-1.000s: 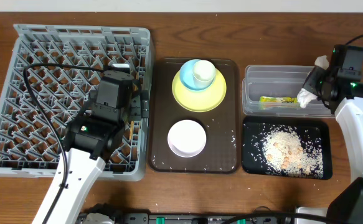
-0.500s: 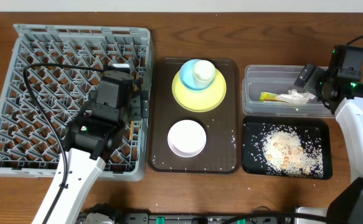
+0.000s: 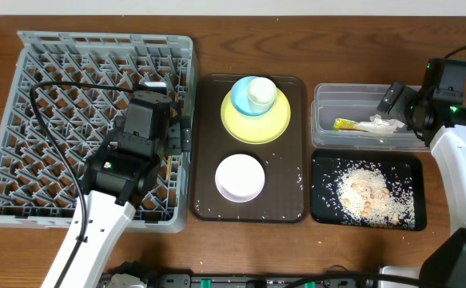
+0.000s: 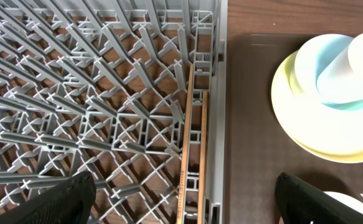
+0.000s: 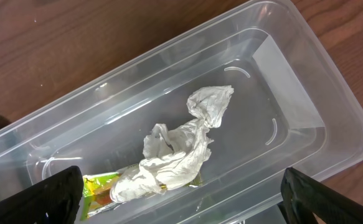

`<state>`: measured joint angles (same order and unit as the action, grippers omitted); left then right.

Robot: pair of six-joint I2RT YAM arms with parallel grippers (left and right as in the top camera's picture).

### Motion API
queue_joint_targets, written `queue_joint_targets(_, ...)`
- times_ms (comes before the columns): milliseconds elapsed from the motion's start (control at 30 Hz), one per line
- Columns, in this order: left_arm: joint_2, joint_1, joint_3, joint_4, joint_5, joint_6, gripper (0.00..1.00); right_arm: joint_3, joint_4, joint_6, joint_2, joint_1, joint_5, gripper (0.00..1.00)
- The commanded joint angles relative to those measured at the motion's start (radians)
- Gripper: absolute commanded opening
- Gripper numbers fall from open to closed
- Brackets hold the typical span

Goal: Sort waste into correct bins and load items into the dishwasher
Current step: 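Reach the left gripper to the white bowl and grip its rim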

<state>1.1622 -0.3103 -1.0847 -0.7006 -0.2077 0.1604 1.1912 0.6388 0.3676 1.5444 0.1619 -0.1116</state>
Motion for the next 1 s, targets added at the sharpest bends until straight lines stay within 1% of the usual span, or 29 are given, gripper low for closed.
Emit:
queue_joint_targets(0, 0.001, 0.002, -0.006, -0.003, 0.005, 0.009, 0.93, 0.004, 0.002, 0.006, -0.003, 0.010, 0.000, 0.99)
queue_joint_targets(233, 0.001, 0.002, -0.006, 0.001, 0.005, 0.009, 0.93, 0.004, 0.002, 0.006, -0.003, 0.010, 0.000, 0.99)
queue_joint_targets(333, 0.001, 0.002, -0.006, 0.050, 0.006, 0.009, 0.93, 0.004, 0.002, 0.006, -0.003, 0.010, 0.000, 0.99)
queue_joint_targets(600, 0.001, 0.002, -0.006, 0.051, 0.011, 0.013, 0.93, 0.004, 0.002, 0.006, -0.003, 0.008, 0.000, 0.99)
queue_joint_targets(667, 0.001, 0.002, -0.006, 0.042, 0.061, 0.013, 0.93, 0.004, 0.002, 0.006, -0.003, 0.008, 0.000, 0.99)
queue_joint_targets(700, 0.001, 0.002, -0.006, 0.028, 0.154, 0.013, 0.93, 0.004, 0.002, 0.006, -0.003, 0.008, 0.000, 0.99)
queue_joint_targets(800, 0.001, 0.002, -0.006, -0.011, 0.305, 0.013, 0.93, 0.004, 0.002, 0.006, -0.003, 0.008, 0.000, 0.99)
queue_joint_targets(933, 0.003, 0.002, -0.005, -0.060, 0.423, 0.013, 0.93, 0.004, 0.002, 0.006, -0.003, 0.008, 0.000, 0.99)
queue_joint_targets(967, 0.005, 0.001, -0.005, -0.076, 0.470, 0.013, 0.91, 0.004, 0.002, 0.006, -0.003, 0.008, 0.000, 0.99)
